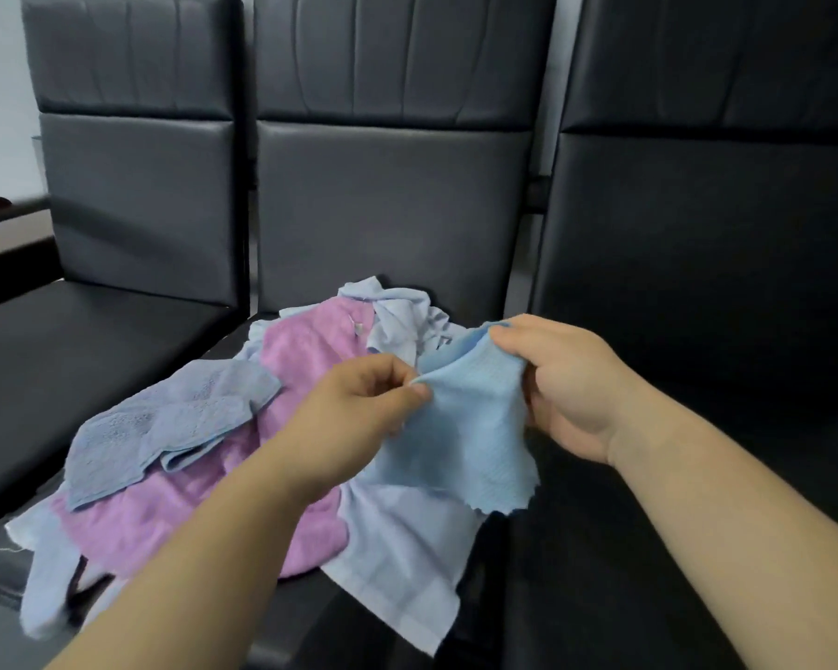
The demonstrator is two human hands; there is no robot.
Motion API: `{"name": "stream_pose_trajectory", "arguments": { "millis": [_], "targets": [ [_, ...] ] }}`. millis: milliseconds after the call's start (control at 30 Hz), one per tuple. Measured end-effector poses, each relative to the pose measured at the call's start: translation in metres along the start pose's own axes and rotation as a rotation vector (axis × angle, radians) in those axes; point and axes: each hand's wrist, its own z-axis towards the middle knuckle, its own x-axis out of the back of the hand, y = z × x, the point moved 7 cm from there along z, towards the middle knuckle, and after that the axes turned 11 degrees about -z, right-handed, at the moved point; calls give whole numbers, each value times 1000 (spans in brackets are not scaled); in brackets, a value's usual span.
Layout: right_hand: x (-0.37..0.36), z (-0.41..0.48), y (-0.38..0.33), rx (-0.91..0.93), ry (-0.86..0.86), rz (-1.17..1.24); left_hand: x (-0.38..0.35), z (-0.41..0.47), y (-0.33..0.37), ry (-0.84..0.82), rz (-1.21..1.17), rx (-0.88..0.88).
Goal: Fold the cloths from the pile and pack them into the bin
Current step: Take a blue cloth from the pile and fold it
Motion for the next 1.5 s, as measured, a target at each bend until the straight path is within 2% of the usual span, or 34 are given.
{"name": "stream_pose_trajectory", "arguments": {
  "millis": [167,300,433,567,733,867,967,1033,1133,1233,1300,1367,1433,1500],
  "targets": [
    [60,-53,8,-62,7,-171,-78,-16,-1,-230,-18,157],
    [94,-91,15,-67,-23,-267,-146,-29,6,-344,-36,144],
    [125,-115,23,-67,-38,-291,-184,-32,6,-432,-15,96],
    [161,-127,46,-115,-32,-302,-195,-21,-1,-378,60,127],
    [204,-129,85,-282,-173,-668,-183,-7,-21,-297,-70,396],
    [242,-124,108,-386,-74,-781,-173,-2,-35,-114,-50,518],
    [259,-114,117,-425,119,-608,-169,1,-43,-15,-139,550],
    [258,-109,120,-408,259,-317,-171,7,-43,12,-242,503],
    [254,-100,103,-192,371,22,-170,19,-29,42,-391,319],
    [257,-100,79,61,444,19,-167,24,-3,42,-452,114],
    [262,-103,73,125,491,-34,-163,23,6,35,-405,27],
    [262,-106,77,88,486,-99,-158,18,4,47,-220,-16],
    [261,-106,93,-56,424,-280,-151,15,-5,47,101,-44],
    [257,-107,116,-261,296,-525,-151,12,-21,-21,368,17]
  ]
}}
